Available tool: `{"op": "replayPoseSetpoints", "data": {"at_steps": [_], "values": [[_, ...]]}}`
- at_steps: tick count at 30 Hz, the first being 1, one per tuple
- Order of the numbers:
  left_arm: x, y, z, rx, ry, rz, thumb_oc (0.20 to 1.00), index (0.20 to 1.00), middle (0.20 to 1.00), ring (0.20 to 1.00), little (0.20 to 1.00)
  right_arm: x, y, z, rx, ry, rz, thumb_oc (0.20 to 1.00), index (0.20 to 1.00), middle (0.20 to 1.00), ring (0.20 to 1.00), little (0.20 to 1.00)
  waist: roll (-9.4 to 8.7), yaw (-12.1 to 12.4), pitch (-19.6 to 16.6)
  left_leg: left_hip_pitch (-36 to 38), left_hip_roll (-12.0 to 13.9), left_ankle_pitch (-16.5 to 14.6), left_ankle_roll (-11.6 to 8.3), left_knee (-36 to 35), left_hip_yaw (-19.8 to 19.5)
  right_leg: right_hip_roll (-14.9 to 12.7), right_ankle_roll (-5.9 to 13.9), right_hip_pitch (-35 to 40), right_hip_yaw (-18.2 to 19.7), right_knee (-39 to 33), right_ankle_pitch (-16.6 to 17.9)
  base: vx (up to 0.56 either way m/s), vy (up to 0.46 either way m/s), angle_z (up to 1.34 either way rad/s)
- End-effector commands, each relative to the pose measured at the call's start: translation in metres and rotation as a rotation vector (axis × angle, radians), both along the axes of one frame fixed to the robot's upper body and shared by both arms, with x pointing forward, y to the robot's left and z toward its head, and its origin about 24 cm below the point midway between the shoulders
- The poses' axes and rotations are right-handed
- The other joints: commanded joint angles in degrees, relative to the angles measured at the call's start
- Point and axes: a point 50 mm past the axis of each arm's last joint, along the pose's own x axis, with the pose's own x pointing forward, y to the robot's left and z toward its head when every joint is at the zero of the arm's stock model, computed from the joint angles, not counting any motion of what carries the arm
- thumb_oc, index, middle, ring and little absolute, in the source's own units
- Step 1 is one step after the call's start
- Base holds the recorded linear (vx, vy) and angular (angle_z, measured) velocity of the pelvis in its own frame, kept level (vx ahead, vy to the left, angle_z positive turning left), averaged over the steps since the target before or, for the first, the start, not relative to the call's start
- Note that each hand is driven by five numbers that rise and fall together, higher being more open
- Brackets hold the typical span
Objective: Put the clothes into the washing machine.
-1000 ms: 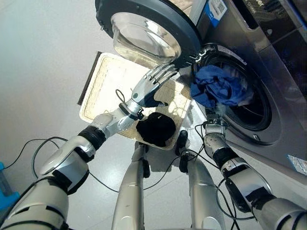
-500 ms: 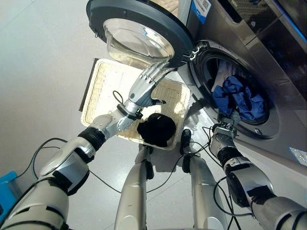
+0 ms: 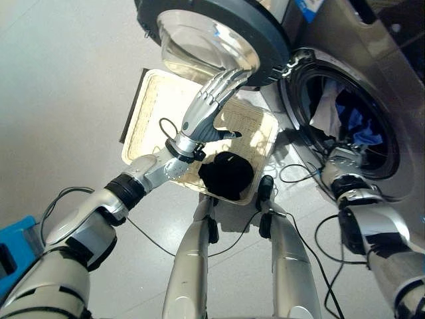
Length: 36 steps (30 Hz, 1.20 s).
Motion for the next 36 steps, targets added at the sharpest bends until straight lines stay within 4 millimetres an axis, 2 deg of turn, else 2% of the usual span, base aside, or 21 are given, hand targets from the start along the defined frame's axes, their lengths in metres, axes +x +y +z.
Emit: {"op": "replayPoseSetpoints", "data": {"at_steps": [1, 6, 16, 19, 20, 25, 36], "values": [[-0.011, 0.001, 0.025, -0.099, -0.044, -0.079, 1.000, 1.000, 1.000, 1.000, 1.000, 0.006, 0.001, 0.034, -0.230, 0.033, 0.103, 0.200, 0.200, 0.200, 0.200, 0.200, 1.25, 0.0, -1.2, -2.2, -3.5, -6.0, -2.42, 5.0, 1.2, -1.2, 6.93, -0.6, -3.6, -0.8, 3.8, 0.00, -0.042, 0.09], [-0.012, 0.001, 0.028, -0.092, -0.052, -0.090, 1.000, 1.000, 1.000, 1.000, 1.000, 0.006, -0.004, 0.038, -0.220, 0.032, 0.109, 0.200, 0.200, 0.200, 0.200, 0.200, 1.20, 0.3, -1.2, -3.2, -3.4, -6.0, -2.40, 5.5, 1.1, -1.5, 6.97, -1.7, -3.9, -0.3, 4.0, 0.00, -0.037, 0.07], [-0.013, -0.004, 0.034, -0.063, -0.059, -0.102, 1.000, 1.000, 1.000, 1.000, 1.000, 0.003, -0.011, 0.057, 0.044, -0.151, 0.052, 0.200, 0.200, 0.200, 0.200, 0.200, 2.06, 0.2, -1.2, -4.5, -3.2, -5.9, -2.63, 5.8, 1.0, -2.0, 7.31, -3.4, -3.6, 1.0, 4.0, 0.00, -0.010, 0.02], [-0.013, -0.004, 0.034, -0.064, -0.056, -0.098, 1.000, 1.000, 1.000, 1.000, 1.000, -0.001, -0.014, 0.063, 0.098, -0.199, -0.017, 0.200, 0.200, 0.200, 0.200, 0.200, 2.17, 0.0, -1.2, -4.4, -3.1, -5.9, -2.68, 5.7, 1.1, -1.9, 7.41, -3.4, -3.4, 1.0, 4.1, 0.00, 0.000, 0.00], [-0.013, -0.004, 0.034, -0.061, -0.053, -0.094, 1.000, 1.000, 1.000, 1.000, 1.000, -0.006, -0.017, 0.067, 0.147, -0.227, -0.095, 0.200, 0.200, 0.200, 0.200, 0.200, 2.19, -0.1, -1.2, -4.2, -3.1, -6.0, -2.72, 5.5, 1.1, -1.9, 7.51, -3.4, -3.3, 1.1, 4.1, 0.00, 0.000, 0.00], [-0.013, -0.004, 0.034, -0.066, -0.051, -0.087, 1.000, 1.000, 1.000, 1.000, 1.000, -0.015, -0.026, 0.071, 0.247, -0.218, -0.228, 0.200, 0.200, 0.200, 0.200, 0.200, 2.38, -0.4, -1.2, -3.6, -2.9, -6.1, -2.76, 5.5, 1.5, -1.9, 7.55, -3.1, -3.1, 1.1, 4.1, 0.00, 0.000, 0.00], [-0.015, -0.004, 0.029, -0.058, -0.045, -0.084, 1.000, 1.000, 1.000, 1.000, 1.000, -0.041, -0.063, 0.055, 0.392, -0.095, -0.430, 0.200, 0.200, 0.200, 0.200, 0.200, 2.73, -1.0, -1.2, -3.0, -2.7, -6.4, -2.75, 5.6, 2.2, -2.3, 7.51, -2.6, -3.1, 1.0, 3.9, 0.00, 0.000, 0.00]]}}
